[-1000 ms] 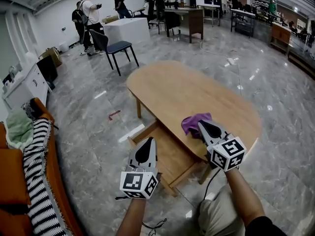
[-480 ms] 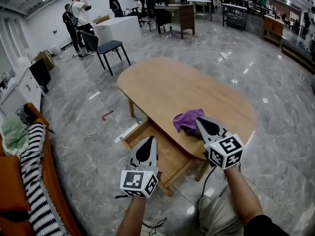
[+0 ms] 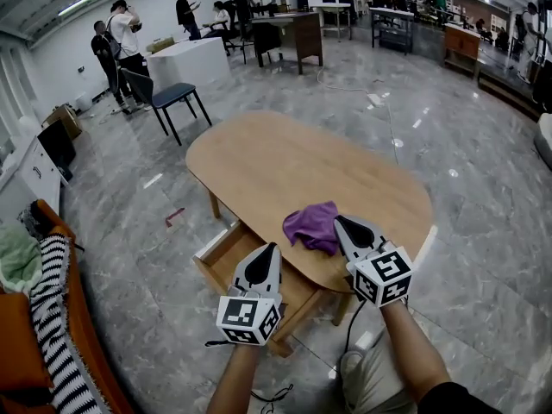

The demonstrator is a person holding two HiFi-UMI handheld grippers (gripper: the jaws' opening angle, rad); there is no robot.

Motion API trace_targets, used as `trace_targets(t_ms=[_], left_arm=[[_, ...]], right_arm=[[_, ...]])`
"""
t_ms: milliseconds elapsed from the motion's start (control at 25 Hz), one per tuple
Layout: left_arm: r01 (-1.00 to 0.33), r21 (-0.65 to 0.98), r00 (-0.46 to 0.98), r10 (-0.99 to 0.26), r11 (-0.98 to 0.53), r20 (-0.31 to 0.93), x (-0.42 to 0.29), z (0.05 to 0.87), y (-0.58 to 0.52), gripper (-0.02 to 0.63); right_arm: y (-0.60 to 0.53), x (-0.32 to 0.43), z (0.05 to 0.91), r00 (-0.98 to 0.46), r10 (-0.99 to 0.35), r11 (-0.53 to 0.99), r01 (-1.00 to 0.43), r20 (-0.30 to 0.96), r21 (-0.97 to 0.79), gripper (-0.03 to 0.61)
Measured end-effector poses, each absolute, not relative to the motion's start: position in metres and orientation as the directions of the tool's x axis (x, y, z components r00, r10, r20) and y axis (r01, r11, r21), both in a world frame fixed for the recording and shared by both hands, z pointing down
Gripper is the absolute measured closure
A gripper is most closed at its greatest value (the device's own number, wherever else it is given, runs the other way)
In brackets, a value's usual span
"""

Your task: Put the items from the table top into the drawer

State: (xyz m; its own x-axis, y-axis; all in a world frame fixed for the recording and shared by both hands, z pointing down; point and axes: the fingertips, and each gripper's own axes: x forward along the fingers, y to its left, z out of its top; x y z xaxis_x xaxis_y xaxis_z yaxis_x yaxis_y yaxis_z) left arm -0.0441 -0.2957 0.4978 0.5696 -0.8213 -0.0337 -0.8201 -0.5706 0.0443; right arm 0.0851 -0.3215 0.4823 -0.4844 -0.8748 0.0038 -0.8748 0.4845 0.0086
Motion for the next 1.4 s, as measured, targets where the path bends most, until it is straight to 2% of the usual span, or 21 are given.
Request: trace_targets(t_ms=[440, 760, 1120, 1280, 1400], left_arm=[[-0.763, 0.026, 0.646, -0.763, -0.646, 0.008, 0.009, 0.508, -0.318, 0.617], [-0.753, -0.001, 0.653, -0.748, -0.658, 0.119, 0.033, 0.535, -0.342, 0.602], [-0.719, -0.027, 0.675, -0.708, -0.694, 0.207, 0.061, 0.561, -0.367, 0.34], [-0.694, -0.064, 0.672, -0.677, -0.717, 0.3, 0.071, 0.574, -0.373, 0.301], [-0.692, -0.083, 0.647, -0.667, -0.717, 0.369, 0.071, 0.584, -0.377, 0.299]], right_arm=[[-0.326, 0.109, 0.493, -0.45, -0.893, 0.451, -0.89, 0.021, 0.074, 0.561], [-0.342, 0.108, 0.505, -0.458, -0.889, 0.459, -0.888, 0.032, 0.035, 0.561], [-0.355, 0.122, 0.509, -0.457, -0.889, 0.457, -0.889, 0.019, 0.023, 0.561], [-0.357, 0.126, 0.51, -0.455, -0.89, 0.455, -0.89, 0.016, 0.023, 0.561], [-0.359, 0.126, 0.511, -0.458, -0.889, 0.459, -0.888, 0.02, 0.029, 0.561]])
